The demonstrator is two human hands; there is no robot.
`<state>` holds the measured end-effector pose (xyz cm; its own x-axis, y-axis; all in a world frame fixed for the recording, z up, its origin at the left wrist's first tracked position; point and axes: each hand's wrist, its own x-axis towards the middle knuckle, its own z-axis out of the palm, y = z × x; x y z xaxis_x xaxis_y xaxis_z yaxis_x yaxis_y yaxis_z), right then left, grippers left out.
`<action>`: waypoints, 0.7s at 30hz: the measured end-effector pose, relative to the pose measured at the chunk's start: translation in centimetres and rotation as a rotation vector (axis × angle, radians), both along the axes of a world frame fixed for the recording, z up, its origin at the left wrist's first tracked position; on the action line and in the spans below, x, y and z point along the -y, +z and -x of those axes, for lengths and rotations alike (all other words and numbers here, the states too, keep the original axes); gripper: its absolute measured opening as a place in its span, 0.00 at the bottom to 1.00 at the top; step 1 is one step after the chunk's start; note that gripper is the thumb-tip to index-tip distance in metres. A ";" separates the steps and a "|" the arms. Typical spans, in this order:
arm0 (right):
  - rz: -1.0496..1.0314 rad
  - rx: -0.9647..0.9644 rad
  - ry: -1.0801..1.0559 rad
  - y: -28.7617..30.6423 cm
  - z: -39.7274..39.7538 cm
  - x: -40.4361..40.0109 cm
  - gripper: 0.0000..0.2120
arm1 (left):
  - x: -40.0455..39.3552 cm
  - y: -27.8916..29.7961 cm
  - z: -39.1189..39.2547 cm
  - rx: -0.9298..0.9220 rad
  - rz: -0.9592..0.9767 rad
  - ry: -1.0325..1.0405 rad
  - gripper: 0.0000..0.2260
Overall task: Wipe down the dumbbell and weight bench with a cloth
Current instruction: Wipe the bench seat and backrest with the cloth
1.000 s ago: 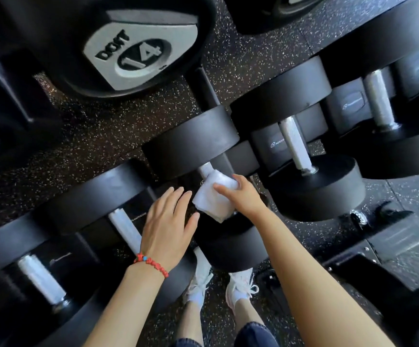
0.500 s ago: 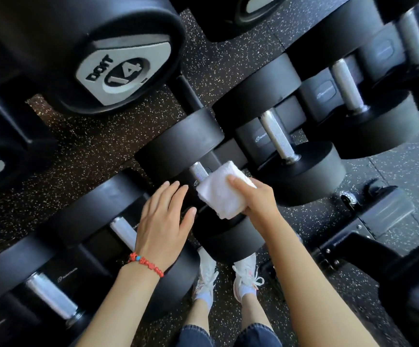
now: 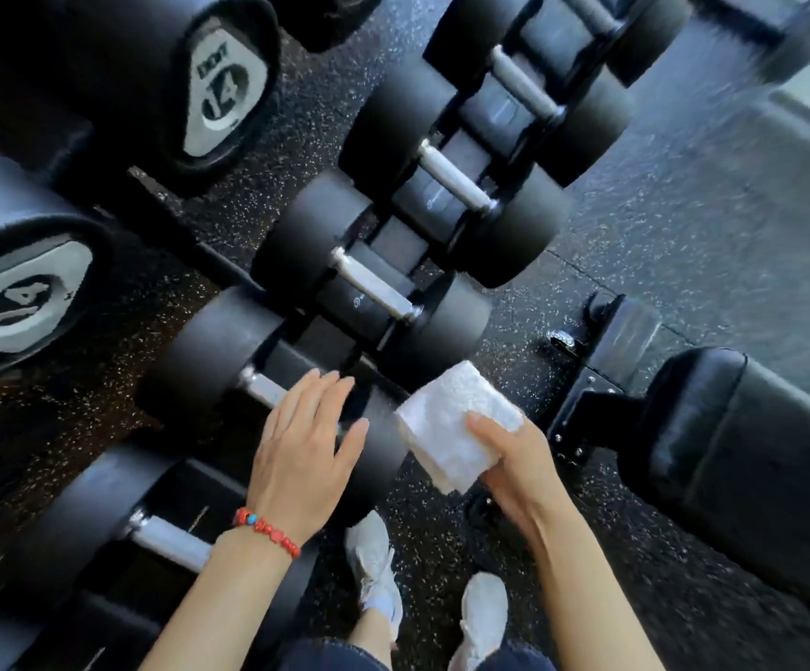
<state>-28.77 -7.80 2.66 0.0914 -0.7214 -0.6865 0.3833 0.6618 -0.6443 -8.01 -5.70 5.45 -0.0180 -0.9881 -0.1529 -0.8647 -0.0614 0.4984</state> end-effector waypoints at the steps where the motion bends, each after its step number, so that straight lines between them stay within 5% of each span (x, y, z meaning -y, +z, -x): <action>1: -0.007 -0.022 -0.047 0.3 1.4 -0.4 0.11 | 0.3 0.2 1.3 0.003 0.005 -0.033 0.23; 4: -0.046 -0.101 -0.238 0.8 5.9 -1.5 0.22 | 1.1 0.6 5.7 0.019 0.013 -0.148 0.23; 10: -0.026 -0.139 -0.521 2.3 15.8 -4.5 0.25 | 1.3 1.2 15.5 0.041 0.095 -0.339 0.31; 16: -0.041 -0.166 -0.572 1.0 27.7 -8.4 0.13 | -0.5 -0.1 27.0 0.094 0.073 -0.448 0.24; 21: -0.061 -0.437 -0.573 -0.7 36.0 -10.4 0.10 | -1.8 -1.8 35.5 0.068 -0.004 -0.475 0.27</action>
<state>-64.73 2.61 1.95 -0.5818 -0.5331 -0.6142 0.3968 0.4732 -0.7865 -43.51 -3.90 3.64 -0.4569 -0.8724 -0.1734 -0.8284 0.3464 0.4402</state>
